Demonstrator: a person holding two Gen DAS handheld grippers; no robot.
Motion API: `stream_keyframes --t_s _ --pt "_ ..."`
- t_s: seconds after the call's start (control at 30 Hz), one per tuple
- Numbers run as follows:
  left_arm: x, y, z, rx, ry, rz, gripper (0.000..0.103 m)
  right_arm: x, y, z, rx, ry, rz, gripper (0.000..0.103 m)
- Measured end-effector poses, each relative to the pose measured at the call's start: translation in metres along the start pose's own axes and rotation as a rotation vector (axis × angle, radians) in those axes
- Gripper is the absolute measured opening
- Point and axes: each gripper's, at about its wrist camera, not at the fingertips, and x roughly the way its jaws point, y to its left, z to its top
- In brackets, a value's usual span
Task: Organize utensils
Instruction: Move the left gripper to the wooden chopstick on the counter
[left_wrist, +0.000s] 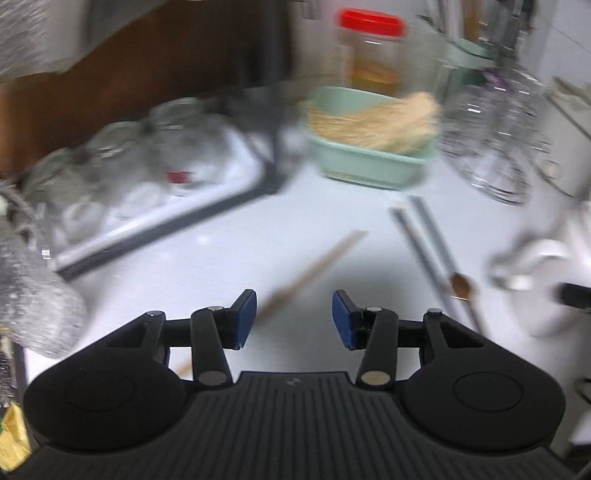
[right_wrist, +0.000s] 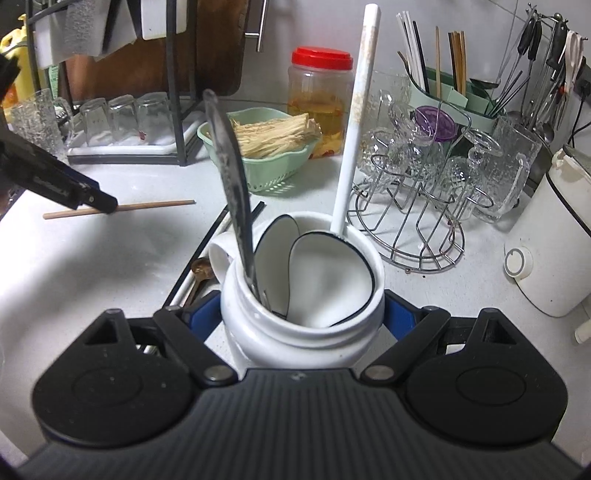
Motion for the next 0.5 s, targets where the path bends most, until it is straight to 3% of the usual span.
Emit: stream_keyframes --t_s 0.1,0.4,0.5 --pt "0.013 0.018 -0.004 -0.029 -0.009 -0.025 0.051 0.001 -0.001 0.003 -0.002 0.020 0.005 0.092" --pt "0.034 0.012 -0.007 0.086 0.001 -0.029 0.050 0.001 0.001 0.004 0.001 0.042 -0.004 0.092" --pt "0.035 0.012 -0.006 0.066 0.012 -0.041 0.035 0.001 0.001 0.004 0.010 0.042 -0.008 0.092"
